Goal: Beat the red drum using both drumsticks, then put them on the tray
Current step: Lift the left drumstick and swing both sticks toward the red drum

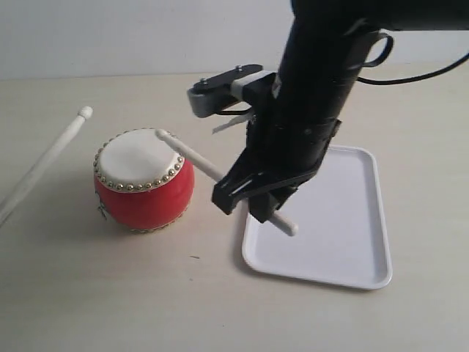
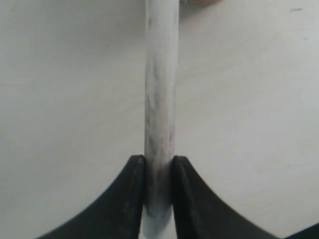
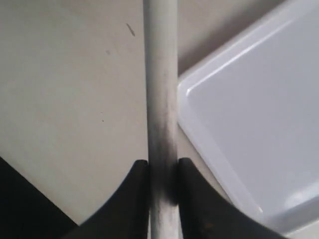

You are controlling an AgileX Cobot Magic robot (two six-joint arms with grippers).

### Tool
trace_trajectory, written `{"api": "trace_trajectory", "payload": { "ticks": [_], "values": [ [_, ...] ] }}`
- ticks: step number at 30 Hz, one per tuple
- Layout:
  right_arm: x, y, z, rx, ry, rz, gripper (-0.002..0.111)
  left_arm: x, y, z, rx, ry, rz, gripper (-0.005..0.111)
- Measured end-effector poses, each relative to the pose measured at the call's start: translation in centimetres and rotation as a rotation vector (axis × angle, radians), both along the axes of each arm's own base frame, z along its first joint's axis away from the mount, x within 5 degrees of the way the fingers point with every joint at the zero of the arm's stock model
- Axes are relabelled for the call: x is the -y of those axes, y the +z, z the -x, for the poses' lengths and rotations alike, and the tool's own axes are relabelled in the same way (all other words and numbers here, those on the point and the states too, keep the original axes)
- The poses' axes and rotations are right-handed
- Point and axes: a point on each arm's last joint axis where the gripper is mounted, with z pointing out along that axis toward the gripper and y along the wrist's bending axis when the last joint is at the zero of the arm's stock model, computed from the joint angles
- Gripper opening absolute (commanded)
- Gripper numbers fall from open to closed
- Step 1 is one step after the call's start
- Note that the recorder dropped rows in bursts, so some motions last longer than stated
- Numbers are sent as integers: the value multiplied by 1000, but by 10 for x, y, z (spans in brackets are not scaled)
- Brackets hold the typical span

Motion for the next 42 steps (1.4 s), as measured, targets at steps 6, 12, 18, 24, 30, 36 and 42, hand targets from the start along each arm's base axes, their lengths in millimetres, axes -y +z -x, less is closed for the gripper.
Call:
{"api": "trace_trajectory", "payload": {
  "ticks": [6,12,18,24,30,36,42],
  "values": [
    [-22,33,-6,53,16,-62,0,-14,10,10,128,83,-44,0],
    [-27,21,-10,13,6,-28,0,-18,15,13,171,99,-45,0],
    [-34,-19,-13,-87,7,53,0,-18,15,13,171,99,-45,0],
    [-30,4,-12,-19,15,23,0,-15,15,14,149,56,-38,0],
    [-10,73,3,158,12,-90,0,7,8,-8,-36,-74,3,0],
    [6,108,19,233,-9,-164,0,26,-9,-41,-192,-140,-12,0],
    [12,118,24,252,-19,-184,0,37,-31,-55,-292,-198,-78,0]
  ]
}}
